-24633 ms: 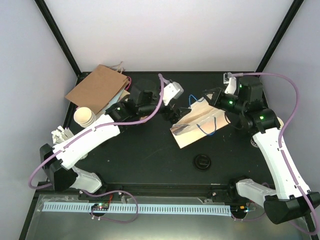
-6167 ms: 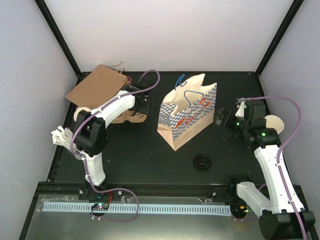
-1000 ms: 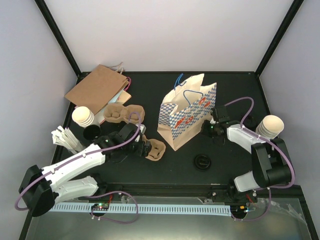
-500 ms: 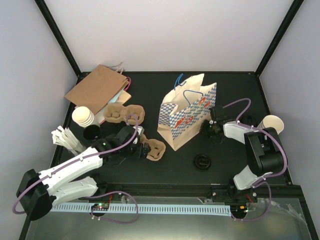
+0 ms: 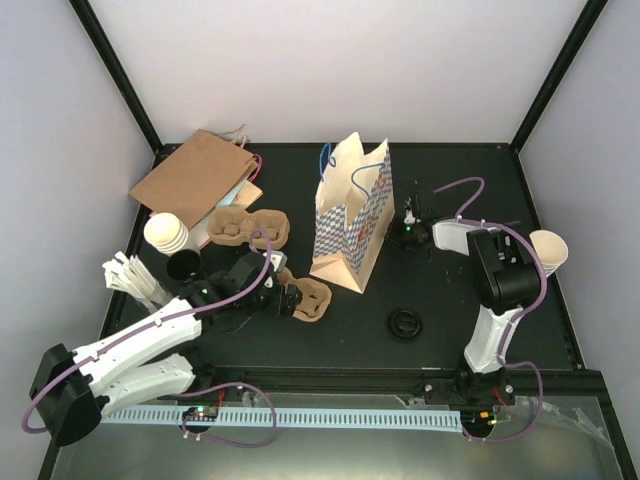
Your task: Pack the takeout coffee
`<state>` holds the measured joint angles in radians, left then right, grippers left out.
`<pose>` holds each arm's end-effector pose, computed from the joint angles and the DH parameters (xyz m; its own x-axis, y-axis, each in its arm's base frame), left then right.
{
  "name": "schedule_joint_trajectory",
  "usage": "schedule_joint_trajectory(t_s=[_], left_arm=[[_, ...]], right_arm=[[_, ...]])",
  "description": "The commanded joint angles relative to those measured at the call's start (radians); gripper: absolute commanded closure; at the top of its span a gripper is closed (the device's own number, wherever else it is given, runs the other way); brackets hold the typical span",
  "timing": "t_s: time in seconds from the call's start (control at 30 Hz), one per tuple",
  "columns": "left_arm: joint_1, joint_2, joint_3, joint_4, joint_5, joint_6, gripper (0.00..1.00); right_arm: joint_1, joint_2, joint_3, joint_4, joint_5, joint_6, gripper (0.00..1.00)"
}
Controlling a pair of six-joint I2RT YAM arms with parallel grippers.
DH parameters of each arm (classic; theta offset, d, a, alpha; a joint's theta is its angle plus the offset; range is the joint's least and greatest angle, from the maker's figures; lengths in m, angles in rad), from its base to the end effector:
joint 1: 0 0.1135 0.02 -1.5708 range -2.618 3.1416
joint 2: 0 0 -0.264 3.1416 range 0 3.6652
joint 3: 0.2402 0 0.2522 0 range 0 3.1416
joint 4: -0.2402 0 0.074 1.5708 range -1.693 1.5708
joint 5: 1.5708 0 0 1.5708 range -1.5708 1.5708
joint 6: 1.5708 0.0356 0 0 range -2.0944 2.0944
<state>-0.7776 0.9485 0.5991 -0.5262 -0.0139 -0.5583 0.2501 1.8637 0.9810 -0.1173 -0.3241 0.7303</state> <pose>0.1336 -0.1309 0.2164 -0.8324 0.0762 -0.5489 0.2997 0.8950 -0.3303 0.3425 0.0992 0.1245 -0.8751 0.4291 -0.2238 0.2449 0.7914 0.5601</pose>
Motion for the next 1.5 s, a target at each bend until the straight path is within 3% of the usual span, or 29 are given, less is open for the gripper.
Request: schedule_joint_trajectory(t_s=[0.0,0.27,0.67,0.77,0.87,0.97,1.3,1.47], left_arm=[[0.008,0.004,0.014,0.017,0.016,-0.005,0.10],[0.007,0.038,0.037,-0.026,0.022,0.017,0.01],[0.006,0.150,0.047,-0.017,-0.018,-0.002,0.01],[0.005,0.170,0.043,0.003,-0.013,0.005,0.01],[0.003,0.192,0.033,0.031,0.000,0.013,0.01],[-0.002,0.217,0.028,0.045,-0.005,0.015,0.01],[-0.020,0.347,0.095,-0.006,-0.085,0.021,0.09],[-0.037,0.339,0.125,-0.026,-0.143,0.044,0.11]], right_arm=[[-0.002,-0.019,0.013,-0.089,0.017,-0.054,0.97],[-0.008,-0.250,-0.073,-0.159,0.088,-0.152,0.91],[-0.008,-0.585,-0.137,-0.319,0.178,-0.287,0.84],[-0.008,-0.694,-0.170,-0.298,0.156,-0.305,0.75],[-0.009,-0.814,-0.236,-0.231,0.167,-0.310,0.58],[-0.009,-0.915,-0.303,-0.182,0.199,-0.303,0.56],[-0.009,-0.934,-0.372,-0.153,0.203,-0.291,0.57],[-0.009,-0.954,-0.401,-0.130,0.201,-0.281,0.57]])
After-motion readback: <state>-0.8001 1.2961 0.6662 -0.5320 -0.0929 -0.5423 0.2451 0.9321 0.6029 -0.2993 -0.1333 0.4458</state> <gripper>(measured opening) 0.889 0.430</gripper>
